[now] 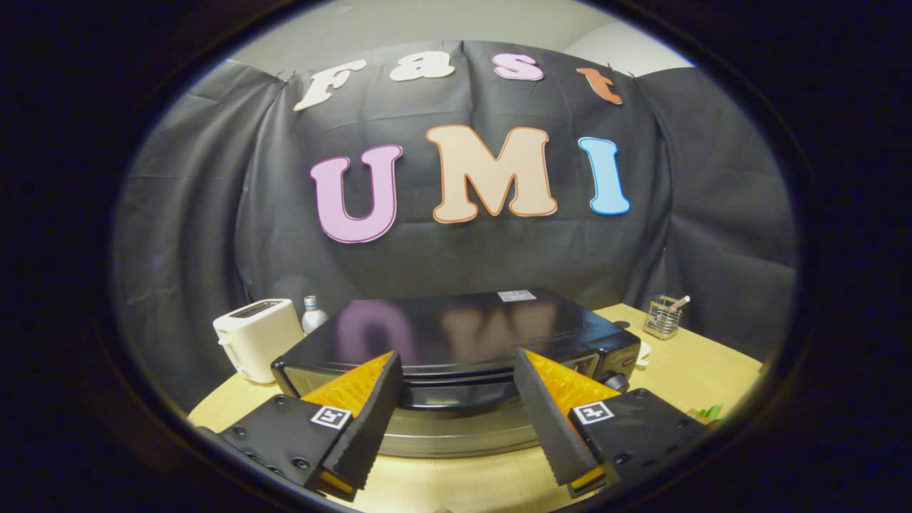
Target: Open the toaster oven, put the food inside, and close the toaster oven door.
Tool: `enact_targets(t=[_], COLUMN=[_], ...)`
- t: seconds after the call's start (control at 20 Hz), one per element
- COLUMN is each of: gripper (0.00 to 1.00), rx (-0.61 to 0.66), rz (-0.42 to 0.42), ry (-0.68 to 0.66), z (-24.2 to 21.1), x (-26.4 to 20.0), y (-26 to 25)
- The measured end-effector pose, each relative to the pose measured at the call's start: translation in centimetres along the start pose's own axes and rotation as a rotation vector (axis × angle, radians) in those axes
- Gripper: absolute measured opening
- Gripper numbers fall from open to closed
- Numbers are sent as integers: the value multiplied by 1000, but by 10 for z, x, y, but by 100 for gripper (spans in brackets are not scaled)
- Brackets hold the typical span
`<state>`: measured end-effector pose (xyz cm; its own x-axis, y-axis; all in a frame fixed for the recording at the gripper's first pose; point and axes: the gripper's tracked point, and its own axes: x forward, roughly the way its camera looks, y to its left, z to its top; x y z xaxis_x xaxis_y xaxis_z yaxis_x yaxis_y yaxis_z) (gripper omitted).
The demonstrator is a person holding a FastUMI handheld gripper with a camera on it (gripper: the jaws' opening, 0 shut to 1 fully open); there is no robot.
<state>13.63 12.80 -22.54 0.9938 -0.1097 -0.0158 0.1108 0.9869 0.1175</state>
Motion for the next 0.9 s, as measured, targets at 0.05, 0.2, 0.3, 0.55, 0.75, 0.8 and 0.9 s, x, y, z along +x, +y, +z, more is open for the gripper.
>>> enact_targets(t=[0.05,0.2,0.3,0.55,0.75,0.8,0.9], gripper=[97,97,97,97,97,97,97], rx=[-5,0,16,18,13,4,7], rz=[0,-9,-24,-56,-57,-56,-59], ry=[8,40,82,196,247,259,290], z=[-3,-10,-16,-32,-41,-44,-50], x=[-6,-29,-42,-65,-76,-79,-85], y=[0,-4,-6,-9,-10,-10,-13])
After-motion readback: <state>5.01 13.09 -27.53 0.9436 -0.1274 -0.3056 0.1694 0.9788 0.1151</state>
